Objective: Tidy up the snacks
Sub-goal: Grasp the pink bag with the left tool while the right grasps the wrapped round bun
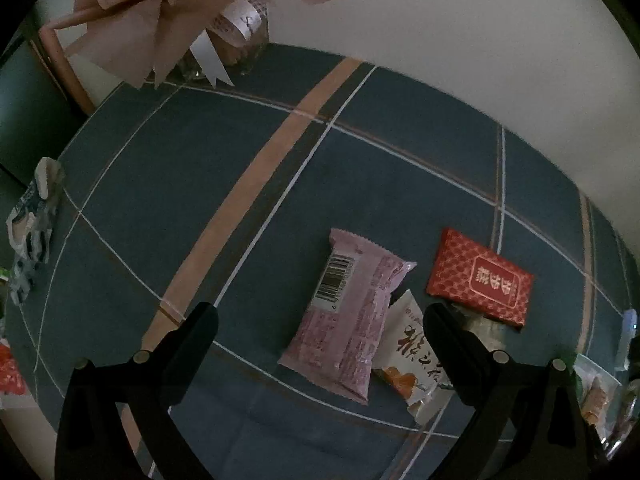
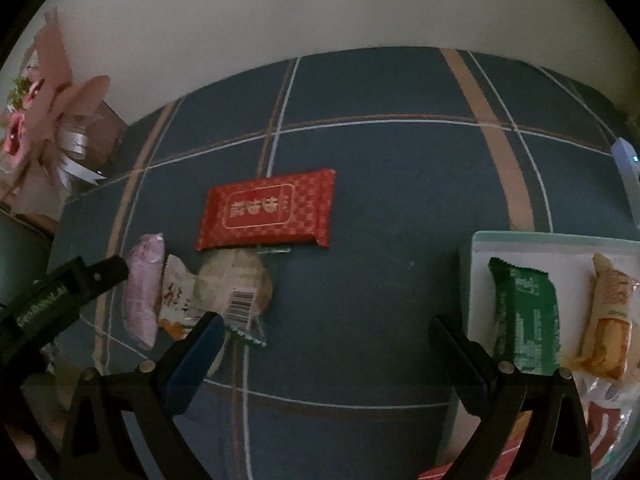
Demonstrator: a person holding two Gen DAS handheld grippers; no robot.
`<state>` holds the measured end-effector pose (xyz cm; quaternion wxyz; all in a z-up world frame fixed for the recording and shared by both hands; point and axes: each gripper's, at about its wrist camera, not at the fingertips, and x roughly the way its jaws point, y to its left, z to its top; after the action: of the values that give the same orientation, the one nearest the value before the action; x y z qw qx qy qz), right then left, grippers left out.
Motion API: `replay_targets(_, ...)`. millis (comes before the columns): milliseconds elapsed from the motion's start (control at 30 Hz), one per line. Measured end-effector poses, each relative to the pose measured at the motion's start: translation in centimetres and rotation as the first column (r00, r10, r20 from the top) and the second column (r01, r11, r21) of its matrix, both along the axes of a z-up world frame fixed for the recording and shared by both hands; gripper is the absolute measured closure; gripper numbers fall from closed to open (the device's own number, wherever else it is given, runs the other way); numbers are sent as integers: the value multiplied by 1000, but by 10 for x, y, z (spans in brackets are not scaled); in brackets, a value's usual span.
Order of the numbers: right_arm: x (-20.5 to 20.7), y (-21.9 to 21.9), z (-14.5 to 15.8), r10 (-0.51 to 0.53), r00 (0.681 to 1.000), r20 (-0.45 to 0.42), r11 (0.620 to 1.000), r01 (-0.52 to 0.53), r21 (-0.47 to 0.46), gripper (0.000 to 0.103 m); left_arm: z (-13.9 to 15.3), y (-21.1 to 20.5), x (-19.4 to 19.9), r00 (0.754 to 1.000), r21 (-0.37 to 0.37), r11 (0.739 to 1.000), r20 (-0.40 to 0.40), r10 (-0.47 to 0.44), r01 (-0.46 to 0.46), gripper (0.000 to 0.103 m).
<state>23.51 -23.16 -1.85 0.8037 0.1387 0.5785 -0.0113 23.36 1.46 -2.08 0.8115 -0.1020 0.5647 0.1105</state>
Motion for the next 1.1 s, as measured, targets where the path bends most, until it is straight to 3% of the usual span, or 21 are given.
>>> replay_targets(400, 5, 23, -4, 33, 998, 47, 999, -34, 12, 1, -12, 1, 11, 1000, -7, 1000, -3, -21, 21, 1)
replay_targets(500, 13, 33, -10, 44, 997, 58, 999, -45, 17, 9, -21, 0, 16, 1000, -21, 999, -13, -27, 27, 5)
replay_targets(567, 17, 40, -13, 57, 996, 71, 998, -59, 19, 14, -24, -2, 17, 999, -26, 999, -20, -33, 32, 17)
replay_targets(700, 22, 49, -19, 67, 994, 85, 997, -69, 21, 27, -29, -5, 21, 999, -61, 997, -31, -45, 43, 29)
replay_targets(867, 27, 54, -22, 73, 993, 94, 996, -77, 34, 46, -34, -6, 26, 997, -89, 995, -48, -54, 49, 56)
replay_targets(967, 28, 57, -22, 70, 993, 91, 997, -73, 31, 50, -29, -7, 29, 998, -74, 996, -41, -54, 51, 63)
replay_targets(1100, 28, 57, -18, 62, 994, 90, 998, -65, 25, 51, -19, -8, 27, 999, -82, 996, -25, -45, 43, 64)
